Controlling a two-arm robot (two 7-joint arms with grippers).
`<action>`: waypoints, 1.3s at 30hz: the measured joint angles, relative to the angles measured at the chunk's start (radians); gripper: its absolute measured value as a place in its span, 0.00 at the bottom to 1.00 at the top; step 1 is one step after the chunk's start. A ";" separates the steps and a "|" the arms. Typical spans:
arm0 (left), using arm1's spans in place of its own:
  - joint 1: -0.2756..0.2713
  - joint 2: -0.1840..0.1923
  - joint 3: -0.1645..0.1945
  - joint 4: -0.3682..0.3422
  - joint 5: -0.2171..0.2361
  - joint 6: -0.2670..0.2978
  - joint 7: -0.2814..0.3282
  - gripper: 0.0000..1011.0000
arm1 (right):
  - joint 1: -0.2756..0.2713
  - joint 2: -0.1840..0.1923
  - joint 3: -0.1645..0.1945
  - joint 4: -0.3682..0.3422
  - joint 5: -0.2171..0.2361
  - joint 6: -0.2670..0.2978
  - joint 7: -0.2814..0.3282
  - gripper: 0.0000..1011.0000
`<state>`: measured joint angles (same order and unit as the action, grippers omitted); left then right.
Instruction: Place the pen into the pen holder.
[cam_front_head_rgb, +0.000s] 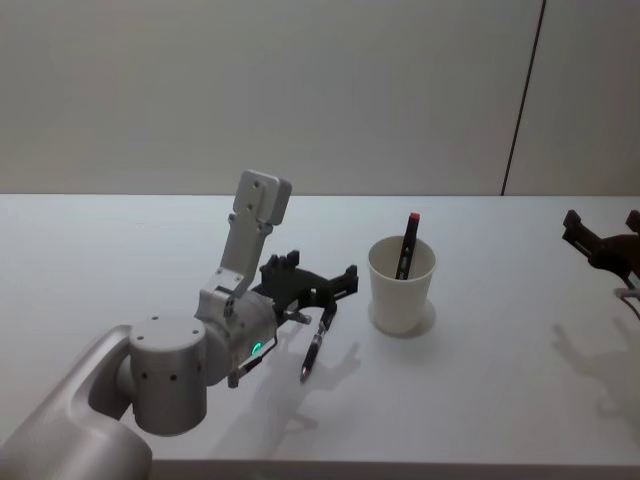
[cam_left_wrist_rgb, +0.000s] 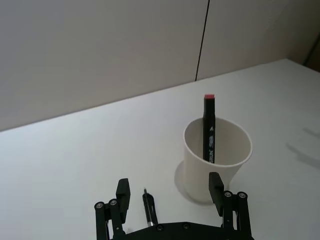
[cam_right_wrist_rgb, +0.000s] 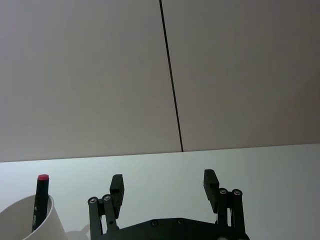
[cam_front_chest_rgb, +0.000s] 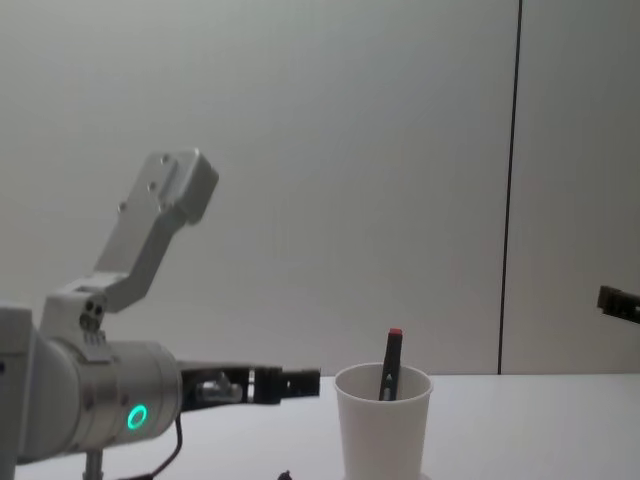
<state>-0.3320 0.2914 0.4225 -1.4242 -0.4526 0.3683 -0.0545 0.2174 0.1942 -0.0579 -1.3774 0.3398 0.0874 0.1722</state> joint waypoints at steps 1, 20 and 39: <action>-0.002 -0.003 0.000 0.007 -0.002 0.007 0.001 0.99 | 0.000 0.000 0.000 0.000 0.000 0.000 0.000 0.99; -0.027 -0.029 0.011 0.078 0.025 0.175 0.043 0.99 | 0.000 0.000 0.000 -0.001 0.000 0.000 0.000 0.99; -0.029 -0.041 0.023 0.111 0.078 0.261 0.062 0.99 | 0.000 0.000 0.000 0.000 0.000 0.000 0.000 0.99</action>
<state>-0.3607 0.2502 0.4460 -1.3131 -0.3741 0.6296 0.0079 0.2171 0.1942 -0.0579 -1.3777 0.3398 0.0875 0.1723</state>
